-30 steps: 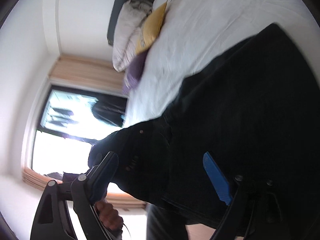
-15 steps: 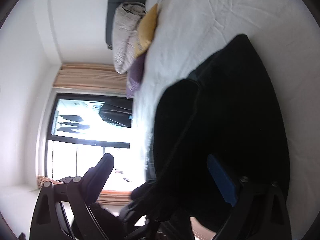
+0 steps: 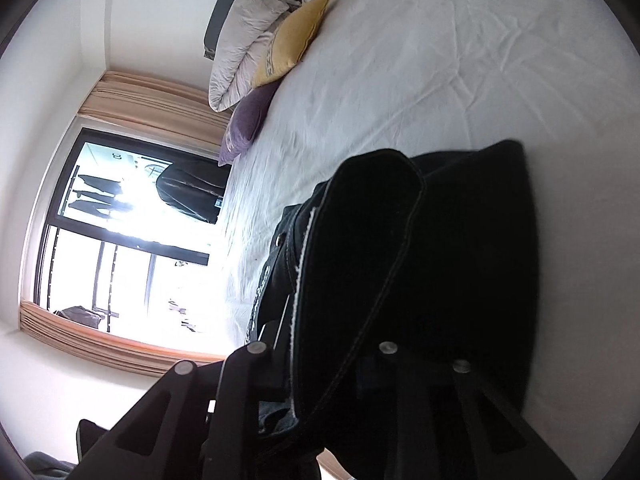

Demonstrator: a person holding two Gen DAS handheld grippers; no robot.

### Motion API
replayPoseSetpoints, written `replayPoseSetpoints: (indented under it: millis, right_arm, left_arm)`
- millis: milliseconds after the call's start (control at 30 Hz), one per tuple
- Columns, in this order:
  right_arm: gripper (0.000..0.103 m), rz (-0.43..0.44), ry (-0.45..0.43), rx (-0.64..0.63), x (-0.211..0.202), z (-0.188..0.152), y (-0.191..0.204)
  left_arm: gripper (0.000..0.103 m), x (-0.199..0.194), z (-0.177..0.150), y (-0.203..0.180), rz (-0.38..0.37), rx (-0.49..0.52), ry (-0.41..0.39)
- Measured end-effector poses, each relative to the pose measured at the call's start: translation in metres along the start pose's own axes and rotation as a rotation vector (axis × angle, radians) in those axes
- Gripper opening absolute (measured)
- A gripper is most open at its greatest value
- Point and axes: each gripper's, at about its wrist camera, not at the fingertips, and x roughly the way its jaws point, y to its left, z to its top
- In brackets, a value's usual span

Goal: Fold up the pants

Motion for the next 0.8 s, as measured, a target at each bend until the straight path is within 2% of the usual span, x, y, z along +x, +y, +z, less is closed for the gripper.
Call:
replayPoseSetpoints:
  millis: [267, 367, 500, 533, 567, 633, 700, 800]
  right_arm:
    - [0.021, -0.072, -0.015, 0.002, -0.007, 0.003, -0.024]
    - [0.021, -0.108, -0.017, -0.017, -0.004, 0.002, -0.033]
    - [0.021, -0.09, -0.029, 0.0, 0.001, 0.003, -0.048]
    - [0.021, -0.085, -0.033, -0.005, 0.0, 0.004, -0.048]
    - [0.021, -0.082, -0.035, -0.012, -0.001, 0.003, -0.048]
    - [0.023, -0.073, -0.036, -0.005, -0.003, 0.004, -0.05]
    - [0.027, -0.06, -0.045, 0.023, -0.01, 0.003, -0.056]
    - [0.036, -0.076, -0.103, 0.035, -0.032, 0.003, -0.058]
  left_arm:
    - [0.014, 0.016, -0.003, -0.038, -0.019, 0.069, 0.033]
    - [0.016, 0.036, 0.006, -0.043, -0.026, 0.083, 0.072]
    - [0.033, 0.048, 0.007, -0.056, -0.061, 0.083, 0.093]
    - [0.048, 0.046, 0.007, -0.056, -0.079, 0.086, 0.093]
    - [0.057, 0.042, 0.005, -0.056, -0.109, 0.089, 0.092]
    - [0.059, 0.031, 0.006, -0.058, -0.132, 0.085, 0.086]
    - [0.066, 0.01, 0.005, -0.051, -0.142, 0.049, 0.068]
    - [0.07, -0.023, 0.001, -0.03, -0.119, -0.015, 0.025]
